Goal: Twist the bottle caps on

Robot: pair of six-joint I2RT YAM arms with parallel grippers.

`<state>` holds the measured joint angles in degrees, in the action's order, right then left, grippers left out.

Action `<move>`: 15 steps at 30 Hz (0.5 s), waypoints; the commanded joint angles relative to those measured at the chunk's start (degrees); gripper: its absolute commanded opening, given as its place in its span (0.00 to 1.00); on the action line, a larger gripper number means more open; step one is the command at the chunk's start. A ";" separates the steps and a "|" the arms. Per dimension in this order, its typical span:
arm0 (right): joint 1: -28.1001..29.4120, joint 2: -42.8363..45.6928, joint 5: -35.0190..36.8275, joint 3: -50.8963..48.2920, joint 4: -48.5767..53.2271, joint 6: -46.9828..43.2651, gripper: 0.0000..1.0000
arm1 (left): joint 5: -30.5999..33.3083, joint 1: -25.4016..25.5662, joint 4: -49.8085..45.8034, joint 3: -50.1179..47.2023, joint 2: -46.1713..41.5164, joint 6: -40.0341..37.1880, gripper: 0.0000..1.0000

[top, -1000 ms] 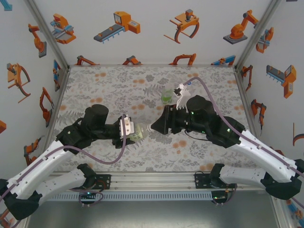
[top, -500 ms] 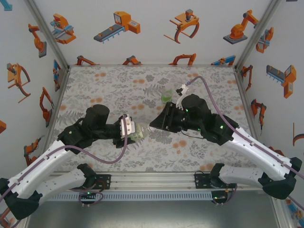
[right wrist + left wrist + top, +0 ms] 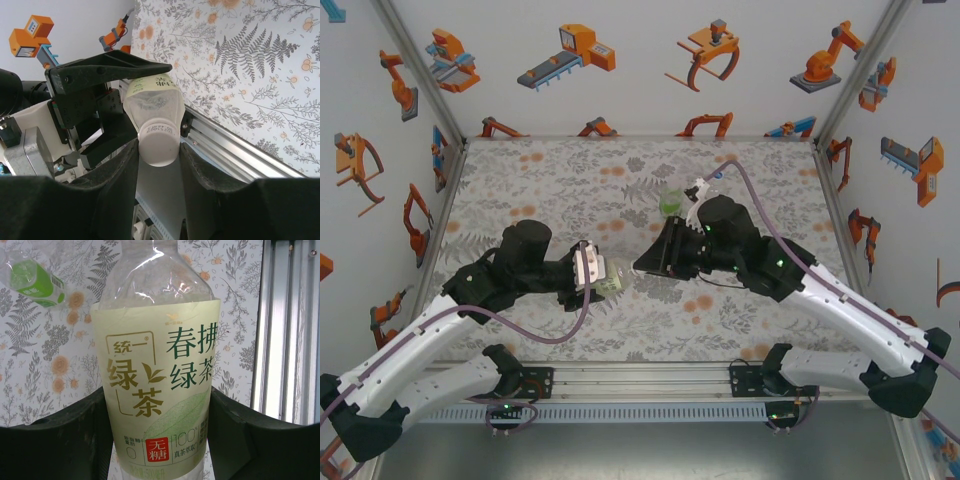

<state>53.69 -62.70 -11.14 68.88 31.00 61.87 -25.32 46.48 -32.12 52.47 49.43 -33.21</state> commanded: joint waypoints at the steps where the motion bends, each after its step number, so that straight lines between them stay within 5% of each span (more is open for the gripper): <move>1: -0.43 0.02 -1.91 0.27 -1.03 0.99 0.36 | -0.12 0.19 1.01 -0.10 -0.09 0.70 0.00; 9: -0.52 1.08 -0.43 -0.14 -1.03 -2.75 0.19 | -1.33 0.19 1.10 -0.09 -0.21 0.80 0.00; 13: -0.47 2.62 -0.15 -0.74 -4.01 -12.21 0.00 | -4.50 0.19 1.01 0.09 -0.24 0.22 0.00; 15: -0.52 3.64 0.09 -0.84 -4.35 -17.35 0.00 | -7.10 0.19 1.00 0.19 -0.31 -0.27 0.00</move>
<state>53.43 -61.36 -11.70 68.34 29.71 53.89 -26.72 46.46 -31.42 52.47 49.43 -33.04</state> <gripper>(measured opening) 0.342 0.594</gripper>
